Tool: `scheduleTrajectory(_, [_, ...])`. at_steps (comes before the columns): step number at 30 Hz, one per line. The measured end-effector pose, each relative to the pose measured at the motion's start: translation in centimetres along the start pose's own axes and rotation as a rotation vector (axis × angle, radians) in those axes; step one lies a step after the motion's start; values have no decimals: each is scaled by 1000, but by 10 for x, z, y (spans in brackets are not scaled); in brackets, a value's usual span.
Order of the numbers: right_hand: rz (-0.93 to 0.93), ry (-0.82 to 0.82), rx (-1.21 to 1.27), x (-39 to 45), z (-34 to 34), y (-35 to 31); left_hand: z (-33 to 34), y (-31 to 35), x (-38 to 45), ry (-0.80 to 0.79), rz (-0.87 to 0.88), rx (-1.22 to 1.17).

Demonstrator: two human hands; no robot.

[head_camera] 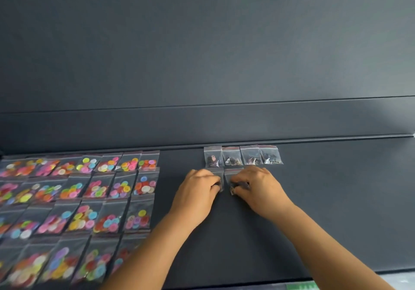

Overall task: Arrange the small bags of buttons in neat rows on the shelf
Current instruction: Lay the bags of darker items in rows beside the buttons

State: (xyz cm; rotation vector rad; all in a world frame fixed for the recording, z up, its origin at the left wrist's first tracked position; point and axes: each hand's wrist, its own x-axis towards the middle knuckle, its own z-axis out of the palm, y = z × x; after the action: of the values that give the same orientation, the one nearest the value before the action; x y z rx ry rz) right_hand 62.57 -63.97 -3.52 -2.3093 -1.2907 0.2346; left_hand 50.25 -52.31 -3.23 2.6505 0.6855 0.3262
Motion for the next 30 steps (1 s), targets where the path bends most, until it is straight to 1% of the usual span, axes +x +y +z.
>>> scheduleTrajectory(3, [53,38,11,1,0,-2,2,1,2,3,10,4])
scheduleTrajectory(7, [53,40,-16,4,-2,-4,3,3,5,2,-14,2])
scheduleTrajectory(11, [79,25,-17,5,-3,-4,6,6,8,2,-32,26])
scheduleTrajectory(20, [68,-33,-56,6,-8,-8,6,12,8,-2,-64,70])
scheduleTrajectory(24, [12,-38,-83,4,-12,-17,-2,14,0,6,-91,104])
scheduleTrajectory(30, [-160,-17,-159,2,-3,-49,-26,-5,-31,56,-194,179])
